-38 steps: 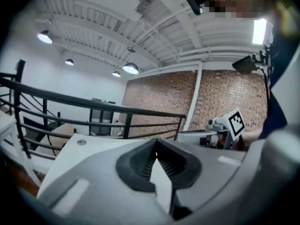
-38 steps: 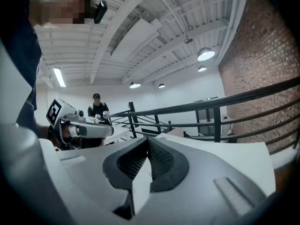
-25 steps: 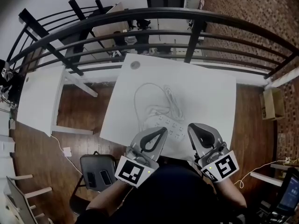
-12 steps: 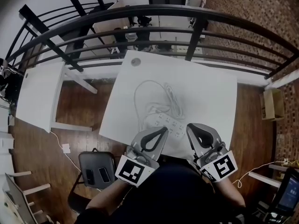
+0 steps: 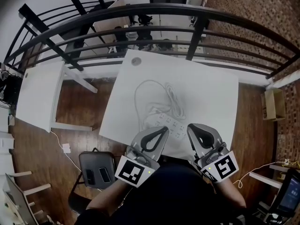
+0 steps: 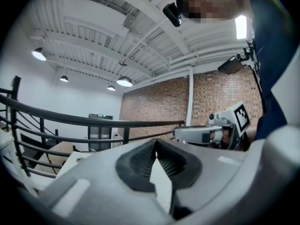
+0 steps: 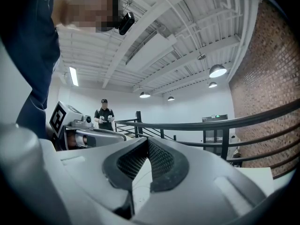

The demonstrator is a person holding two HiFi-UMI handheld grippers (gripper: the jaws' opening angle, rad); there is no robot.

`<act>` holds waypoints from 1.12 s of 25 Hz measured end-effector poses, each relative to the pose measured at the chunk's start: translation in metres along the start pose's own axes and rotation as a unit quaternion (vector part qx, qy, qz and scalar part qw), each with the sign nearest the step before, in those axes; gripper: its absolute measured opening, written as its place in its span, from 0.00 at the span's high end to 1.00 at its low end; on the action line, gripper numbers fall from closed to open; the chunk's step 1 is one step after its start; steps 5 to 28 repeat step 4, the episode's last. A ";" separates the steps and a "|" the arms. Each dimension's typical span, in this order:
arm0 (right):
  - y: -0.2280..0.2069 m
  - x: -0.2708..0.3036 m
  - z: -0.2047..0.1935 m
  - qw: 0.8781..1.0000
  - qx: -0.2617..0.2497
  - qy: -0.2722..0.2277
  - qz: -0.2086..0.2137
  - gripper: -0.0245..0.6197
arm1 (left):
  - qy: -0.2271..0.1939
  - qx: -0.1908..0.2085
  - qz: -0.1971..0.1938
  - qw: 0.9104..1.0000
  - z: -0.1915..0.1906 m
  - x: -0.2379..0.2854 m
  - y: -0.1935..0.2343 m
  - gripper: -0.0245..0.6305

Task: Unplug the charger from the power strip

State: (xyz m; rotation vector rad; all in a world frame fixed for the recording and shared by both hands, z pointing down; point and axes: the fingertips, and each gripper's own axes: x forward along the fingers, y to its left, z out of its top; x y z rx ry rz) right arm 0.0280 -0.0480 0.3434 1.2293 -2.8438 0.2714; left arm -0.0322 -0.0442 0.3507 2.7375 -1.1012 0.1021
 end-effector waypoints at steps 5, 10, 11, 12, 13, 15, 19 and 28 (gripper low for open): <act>0.001 0.000 -0.001 1.000 0.002 0.000 0.000 0.95 | 0.002 -0.002 0.002 1.000 -0.001 -0.001 0.000 0.95; 0.001 0.000 -0.001 1.000 0.002 0.000 0.000 0.95 | 0.002 -0.002 0.002 1.000 -0.001 -0.001 0.000 0.95; 0.001 0.000 -0.001 1.000 0.002 0.000 0.000 0.95 | 0.002 -0.002 0.002 1.000 -0.001 -0.001 0.000 0.95; 0.001 0.000 -0.001 1.000 0.002 0.000 0.000 0.95 | 0.002 -0.002 0.002 1.000 -0.001 -0.001 0.000 0.95; 0.001 0.000 -0.001 1.000 0.002 0.000 0.000 0.95 | 0.002 -0.002 0.002 1.000 -0.001 -0.001 0.000 0.95; 0.001 0.000 -0.001 1.000 0.002 0.000 0.000 0.95 | 0.002 -0.002 0.002 1.000 -0.001 -0.001 0.000 0.95; 0.001 0.000 -0.001 1.000 0.002 0.000 0.000 0.95 | 0.002 -0.002 0.002 1.000 -0.001 -0.001 0.000 0.95; 0.001 0.000 -0.001 1.000 0.002 0.000 0.000 0.95 | 0.002 -0.002 0.002 1.000 -0.001 -0.001 0.000 0.95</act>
